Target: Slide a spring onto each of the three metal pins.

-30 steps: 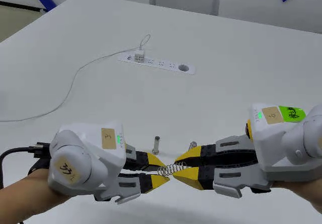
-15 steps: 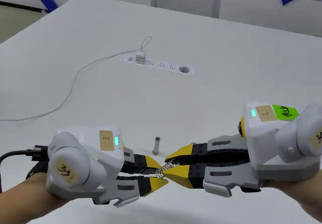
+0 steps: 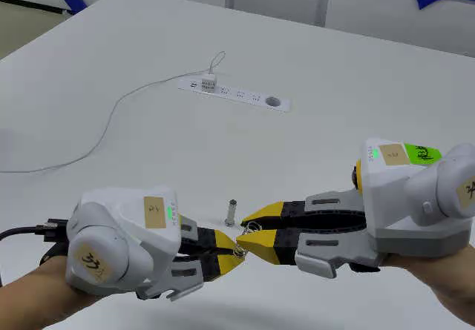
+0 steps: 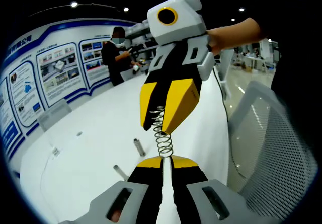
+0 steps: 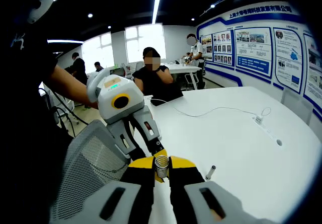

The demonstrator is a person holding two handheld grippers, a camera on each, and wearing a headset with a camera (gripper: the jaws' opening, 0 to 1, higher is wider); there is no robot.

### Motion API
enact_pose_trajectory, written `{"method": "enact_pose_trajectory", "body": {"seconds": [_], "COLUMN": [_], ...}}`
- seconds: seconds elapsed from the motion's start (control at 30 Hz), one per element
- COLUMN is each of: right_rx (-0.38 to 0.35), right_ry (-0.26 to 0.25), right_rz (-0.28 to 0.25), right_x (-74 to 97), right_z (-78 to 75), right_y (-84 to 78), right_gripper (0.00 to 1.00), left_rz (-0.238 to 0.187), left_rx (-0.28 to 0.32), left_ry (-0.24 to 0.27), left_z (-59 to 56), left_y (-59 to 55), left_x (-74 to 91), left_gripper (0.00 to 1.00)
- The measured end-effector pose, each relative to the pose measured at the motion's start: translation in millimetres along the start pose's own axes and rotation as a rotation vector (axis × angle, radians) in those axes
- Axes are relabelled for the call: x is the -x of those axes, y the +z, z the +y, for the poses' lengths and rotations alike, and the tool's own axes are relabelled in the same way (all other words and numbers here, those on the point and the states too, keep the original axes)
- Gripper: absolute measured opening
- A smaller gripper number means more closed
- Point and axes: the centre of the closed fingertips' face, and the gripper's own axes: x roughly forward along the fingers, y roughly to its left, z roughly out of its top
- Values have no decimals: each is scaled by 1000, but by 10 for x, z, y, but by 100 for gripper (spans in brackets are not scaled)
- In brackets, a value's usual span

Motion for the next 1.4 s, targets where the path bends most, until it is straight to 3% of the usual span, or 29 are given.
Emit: {"method": "enact_pose_trajectory", "body": {"seconds": [0.13,0.3,0.57,1.0,1.07,1.13,1.4], "right_rx": [7,10,9,-2,1,1,-44], "right_ry": [-10,-26,-66,-149,-163,-168,-213], "right_rz": [-4,3,38,112,119,131,133], "right_x": [-4,-9,-45,-171,-192,-226,-344], "right_z": [-50,-134,-317,-711,-762,-810,-984], "right_y": [44,62,9,-139,-145,-163,-192], "right_gripper": [11,11,11,11,11,11,11], "left_rz": [7,-11,-10,-21,-26,-64,-62], "left_rx": [5,37,90,206,225,263,279], "left_ry": [24,50,88,183,184,172,168], "left_z": [56,114,179,386,388,367,348], "left_y": [-32,-69,-179,-317,-325,-286,-321], "left_x": [8,39,112,224,228,217,173], "left_gripper": [19,26,39,63,67,69,79]}}
